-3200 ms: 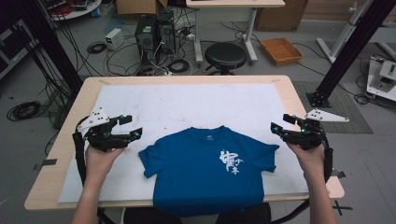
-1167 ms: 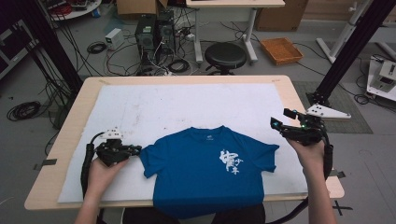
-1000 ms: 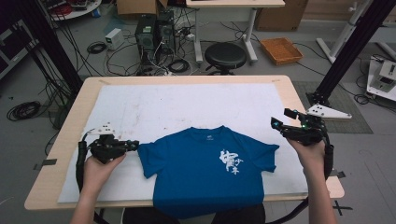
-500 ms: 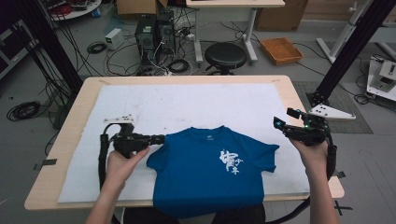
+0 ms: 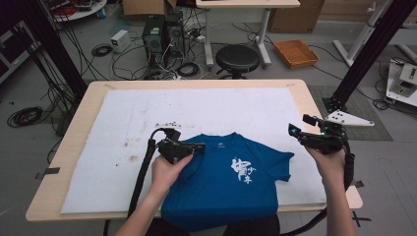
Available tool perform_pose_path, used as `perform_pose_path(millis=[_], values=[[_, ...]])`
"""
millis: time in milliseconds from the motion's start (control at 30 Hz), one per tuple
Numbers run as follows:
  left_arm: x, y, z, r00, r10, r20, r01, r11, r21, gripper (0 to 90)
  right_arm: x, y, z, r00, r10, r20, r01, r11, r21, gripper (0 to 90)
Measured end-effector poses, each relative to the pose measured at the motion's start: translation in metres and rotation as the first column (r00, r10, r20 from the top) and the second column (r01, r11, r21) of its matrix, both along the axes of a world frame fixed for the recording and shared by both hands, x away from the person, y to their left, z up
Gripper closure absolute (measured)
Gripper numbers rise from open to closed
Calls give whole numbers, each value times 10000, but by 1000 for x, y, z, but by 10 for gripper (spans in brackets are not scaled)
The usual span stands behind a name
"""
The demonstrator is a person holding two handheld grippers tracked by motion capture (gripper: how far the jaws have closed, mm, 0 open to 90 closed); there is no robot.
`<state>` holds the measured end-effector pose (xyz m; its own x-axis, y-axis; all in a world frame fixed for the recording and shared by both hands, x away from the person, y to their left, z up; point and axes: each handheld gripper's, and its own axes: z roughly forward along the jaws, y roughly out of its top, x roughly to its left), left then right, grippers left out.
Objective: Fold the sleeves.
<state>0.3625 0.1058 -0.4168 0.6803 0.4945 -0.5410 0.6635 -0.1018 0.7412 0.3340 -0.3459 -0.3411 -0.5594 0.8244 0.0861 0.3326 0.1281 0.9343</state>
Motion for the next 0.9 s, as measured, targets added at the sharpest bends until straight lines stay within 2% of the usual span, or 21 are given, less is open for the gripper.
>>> perform_pose_path(millis=[33,67,133,167,200,300,333,367,400,433,467,500,533,567,600,633,700,767,800,833,900], values=[[1,-2,-1,9998,-26,194,26,10000,-6,879,0,0,0,10000,-29,-45,29,10000,-5,265],[1,-2,-1,9998,-26,194,26,10000,-6,865,0,0,-1,10000,-40,-60,40,10000,-12,265],[-2,0,2,9977,127,669,-131,9999,46,794,0,-1,-2,9999,-71,-99,70,10000,-16,265],[-3,6,5,9937,420,1035,-433,9990,96,740,0,-1,-2,9999,-98,-128,98,9999,-28,265],[-3,6,5,9937,420,1035,-433,9990,96,710,0,-1,-2,9999,-98,-128,98,9999,-28,265],[-3,19,7,9875,740,1390,-755,9971,54,685,1,-2,-4,9996,-169,-225,169,9999,-16,266],[-5,27,8,9784,999,1810,-1062,9940,253,640,2,-2,-6,9992,-253,-325,252,9997,-43,269],[-6,32,10,9729,1112,2026,-1203,9922,333,627,2,-2,-6,9989,-270,-389,268,9996,-45,269],[-6,32,10,9729,1112,2026,-1203,9922,333,606,3,-3,-7,9986,-300,-434,298,9995,-68,270],[-8,41,12,9604,1397,2410,-1542,9871,423,573,3,-4,-8,9981,-362,-499,358,9993,-82,278],[-9,47,14,9542,1511,2582,-1678,9848,440,547,3,-5,-9,9977,-394,-559,388,9992,-113,302],[-9,47,14,9542,1511,2582,-1678,9848,440,542,3,-5,-9,9977,-394,-559,388,9992,-113,302],[-13,58,19,9359,1779,3040,-2002,9788,438,529,3,-7,-13,9963,-412,-749,398,9990,-210,360],[-14,62,21,9277,1869,3232,-2125,9761,453,513,4,-8,-16,9950,-444,-897,418,9987,-300,377],[-16,69,23,9157,1977,3499,-2270,9729,443,505,5,-9,-19,9940,-486,-983,450,9982,-386,407],[-18,75,25,9077,2069,3651,-2398,9697,467,501,6,-11,-23,9896,-594,-1310,533,9974,-492,441],[-19,86,28,8968,2231,3822,-2617,9638,514,500,9,-14,-33,9777,-856,-1915,717,9944,-780,480],[-19,97,29,8912,2446,3819,-2797,9593,382,500,12,-19,-43,9590,-1134,-2598,915,9913,-949,519],[-19,97,29,8912,2446,3819,-2797,9593,382,500,12,-19,-43,9590,-1134,-2598,915,9913,-949,519],[-18,106,29,8838,2733,3796,-3045,9522,232,500,15,-26,-53,9306,-1297,-3422,1095,9909,-778,543],[-17,111,29,8812,2832,3785,-3118,9500,153,500,16,-32,-62,9029,-1312,-4093,1223,9913,-480,547]])
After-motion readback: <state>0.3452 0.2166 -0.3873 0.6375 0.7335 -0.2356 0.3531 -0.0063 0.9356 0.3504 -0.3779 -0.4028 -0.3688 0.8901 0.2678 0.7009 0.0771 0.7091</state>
